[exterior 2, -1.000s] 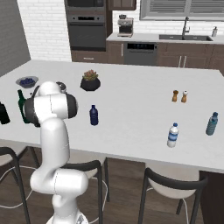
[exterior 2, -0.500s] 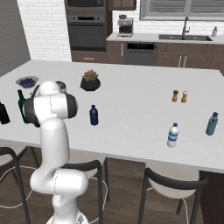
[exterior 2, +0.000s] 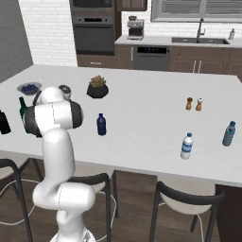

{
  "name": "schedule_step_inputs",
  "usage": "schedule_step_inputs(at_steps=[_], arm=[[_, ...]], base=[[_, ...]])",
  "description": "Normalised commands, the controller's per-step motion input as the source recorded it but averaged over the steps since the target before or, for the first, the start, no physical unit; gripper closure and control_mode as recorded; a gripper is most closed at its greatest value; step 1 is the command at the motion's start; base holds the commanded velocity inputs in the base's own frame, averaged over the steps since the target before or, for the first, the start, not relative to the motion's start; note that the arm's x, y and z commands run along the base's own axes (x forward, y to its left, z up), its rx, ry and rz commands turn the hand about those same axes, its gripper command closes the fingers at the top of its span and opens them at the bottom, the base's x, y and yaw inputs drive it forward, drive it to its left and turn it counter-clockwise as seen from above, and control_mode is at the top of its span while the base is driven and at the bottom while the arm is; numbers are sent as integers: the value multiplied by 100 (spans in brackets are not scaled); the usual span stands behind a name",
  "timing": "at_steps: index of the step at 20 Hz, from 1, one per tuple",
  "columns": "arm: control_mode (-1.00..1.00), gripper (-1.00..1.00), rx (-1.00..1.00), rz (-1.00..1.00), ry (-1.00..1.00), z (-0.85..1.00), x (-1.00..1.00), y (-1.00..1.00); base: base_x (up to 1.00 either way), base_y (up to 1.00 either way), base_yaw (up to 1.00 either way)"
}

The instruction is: Move the plastic bottles in the middle to the plastics group, and the glass bottles in the middle to the glass group.

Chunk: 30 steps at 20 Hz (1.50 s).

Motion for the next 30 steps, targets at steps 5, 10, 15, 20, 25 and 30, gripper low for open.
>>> schedule_step_inputs(at_steps=[5, 10, 15, 20, 25, 30], arm=[[-100, -100, 1, 0, 0, 95, 0, -12], [-100, -100, 0, 0, 0, 92, -9, -12], [-100, -100, 0, -5, 0, 48, -34, -45], [-100, -100, 0, -17, 0, 22, -40, -74], [-100, -100, 0, -23, 0, 11, -47, -92], [-100, -100, -2, -24, 10, 17, -35, -78]], base=[[0, 0, 0], [0, 0, 0], [0, 0, 0], [0, 0, 0], [0, 0, 0], [0, 0, 0]])
